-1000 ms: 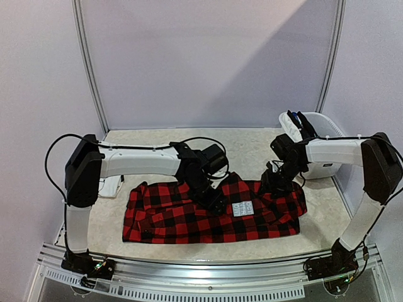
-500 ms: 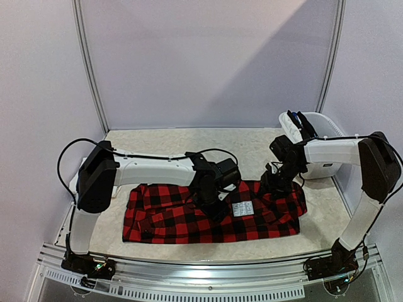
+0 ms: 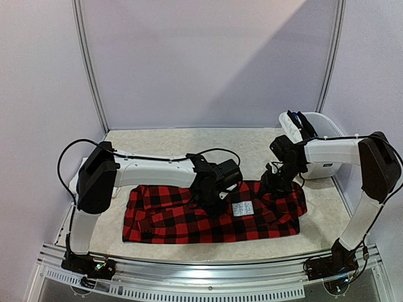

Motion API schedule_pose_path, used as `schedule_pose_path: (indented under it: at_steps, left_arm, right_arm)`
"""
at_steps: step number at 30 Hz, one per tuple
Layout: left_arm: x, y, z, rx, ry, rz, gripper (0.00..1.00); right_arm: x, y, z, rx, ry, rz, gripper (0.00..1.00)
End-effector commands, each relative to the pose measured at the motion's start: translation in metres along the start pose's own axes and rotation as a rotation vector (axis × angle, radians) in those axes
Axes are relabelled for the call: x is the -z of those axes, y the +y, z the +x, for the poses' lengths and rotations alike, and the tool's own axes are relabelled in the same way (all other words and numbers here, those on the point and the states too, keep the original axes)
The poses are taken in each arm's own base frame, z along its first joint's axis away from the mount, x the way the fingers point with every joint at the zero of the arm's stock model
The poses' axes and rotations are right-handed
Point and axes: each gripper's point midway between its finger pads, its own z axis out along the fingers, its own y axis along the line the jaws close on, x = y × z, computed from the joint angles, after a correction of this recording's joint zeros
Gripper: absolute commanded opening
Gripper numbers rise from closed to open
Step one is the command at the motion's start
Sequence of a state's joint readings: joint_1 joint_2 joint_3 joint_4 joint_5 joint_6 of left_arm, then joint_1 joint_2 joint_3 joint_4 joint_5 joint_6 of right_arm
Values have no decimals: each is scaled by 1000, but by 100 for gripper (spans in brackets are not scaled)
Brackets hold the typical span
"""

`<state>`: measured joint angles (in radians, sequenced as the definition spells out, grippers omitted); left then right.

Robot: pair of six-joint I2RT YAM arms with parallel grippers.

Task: Fold and stack the mixed laundry pile
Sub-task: Adjust the 1/3-folded shirt at the center of the board.

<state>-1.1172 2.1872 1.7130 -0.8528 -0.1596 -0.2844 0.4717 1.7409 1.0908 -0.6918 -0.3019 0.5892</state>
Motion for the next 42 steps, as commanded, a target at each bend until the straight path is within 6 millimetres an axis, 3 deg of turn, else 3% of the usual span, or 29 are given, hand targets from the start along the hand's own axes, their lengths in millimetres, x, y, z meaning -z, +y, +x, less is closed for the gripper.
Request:
schedule_pose_path:
  at_steps: [1, 6, 15, 27, 36, 42]
  left_arm:
    - [2, 0, 2, -21, -23, -30, 25]
    - [12, 13, 9, -34, -31, -83, 0]
    - [42, 50, 40, -102, -4, -222, 0]
    - [70, 78, 111, -182, 119, -267, 0]
    - [80, 84, 154, -166, 202, -245, 2]
    - [85, 80, 171, -125, 218, -200, 7]
  right_arm:
    - [-6, -4, 1, -9, 14, 8, 56]
    - [-8, -4, 1, -13, 22, 10, 56]
    - [-9, -3, -1, -16, 28, 12, 55]
    - [-9, -2, -7, -19, 18, 20, 55]
    - [-9, -4, -7, -21, 17, 31, 55]
    - [-9, -3, -8, -31, 16, 28, 55]
